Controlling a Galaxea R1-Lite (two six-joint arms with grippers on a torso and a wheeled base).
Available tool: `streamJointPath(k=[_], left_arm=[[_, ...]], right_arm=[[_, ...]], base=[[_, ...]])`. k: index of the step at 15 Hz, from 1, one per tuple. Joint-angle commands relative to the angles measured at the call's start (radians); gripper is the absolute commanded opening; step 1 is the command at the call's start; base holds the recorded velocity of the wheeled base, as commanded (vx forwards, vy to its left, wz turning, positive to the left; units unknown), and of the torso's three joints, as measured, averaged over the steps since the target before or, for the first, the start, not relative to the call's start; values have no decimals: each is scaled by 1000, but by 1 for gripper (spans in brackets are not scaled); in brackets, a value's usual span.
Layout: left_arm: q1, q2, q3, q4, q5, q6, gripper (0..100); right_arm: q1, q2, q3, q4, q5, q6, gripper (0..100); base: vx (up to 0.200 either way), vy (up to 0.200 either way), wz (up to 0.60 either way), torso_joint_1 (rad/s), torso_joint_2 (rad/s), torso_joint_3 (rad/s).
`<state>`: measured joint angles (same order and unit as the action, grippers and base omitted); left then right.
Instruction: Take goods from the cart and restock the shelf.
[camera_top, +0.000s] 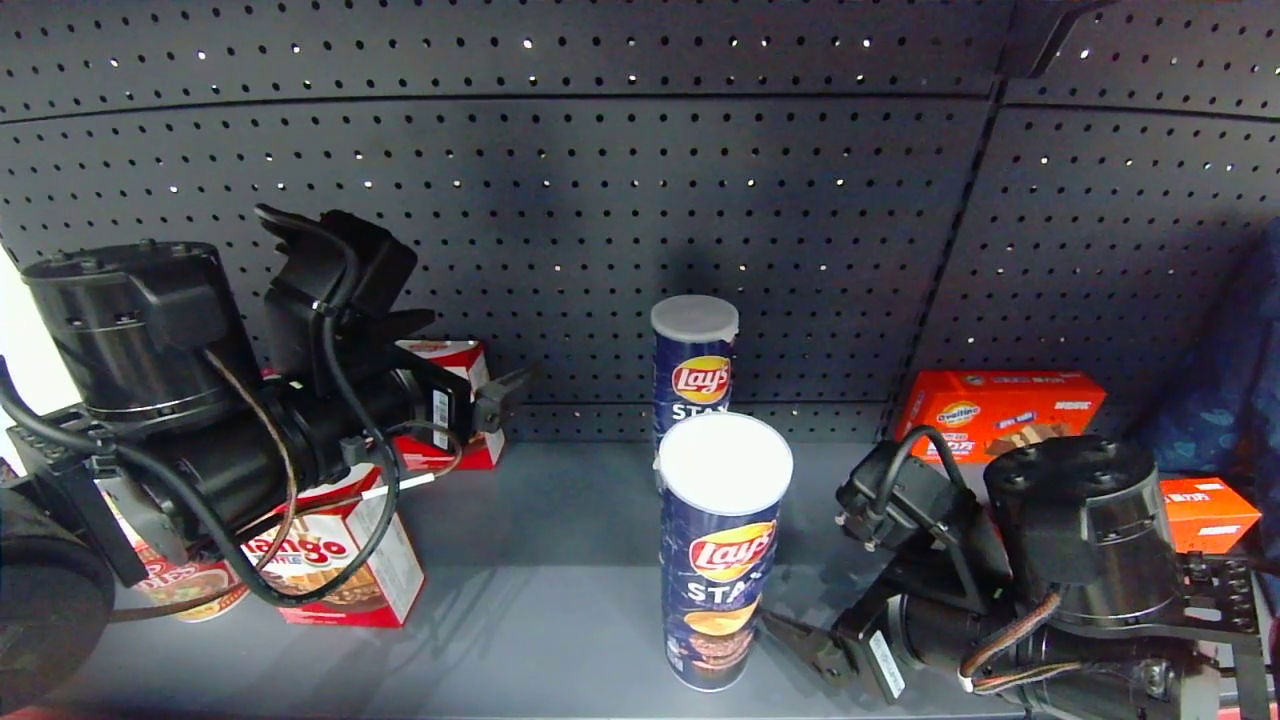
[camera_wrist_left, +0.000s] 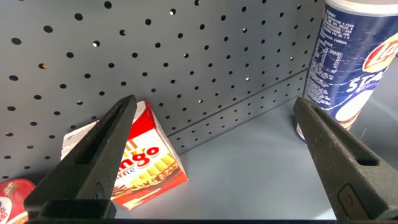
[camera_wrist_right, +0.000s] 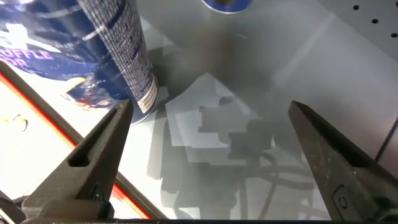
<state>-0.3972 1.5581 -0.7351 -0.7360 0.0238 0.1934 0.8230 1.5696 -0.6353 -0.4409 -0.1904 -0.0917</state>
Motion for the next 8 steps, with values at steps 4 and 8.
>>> streamJointPath(k=[4, 8], left_arm=[[0, 2, 0, 0, 1, 0, 100], [0, 2, 0, 0, -1, 0, 100]], right_arm=[[15, 20, -1, -9, 2, 0, 100], [19, 24, -7, -9, 0, 0, 100]], base=[[0, 0, 0, 0, 0, 0], [0, 0, 0, 0, 0, 0]])
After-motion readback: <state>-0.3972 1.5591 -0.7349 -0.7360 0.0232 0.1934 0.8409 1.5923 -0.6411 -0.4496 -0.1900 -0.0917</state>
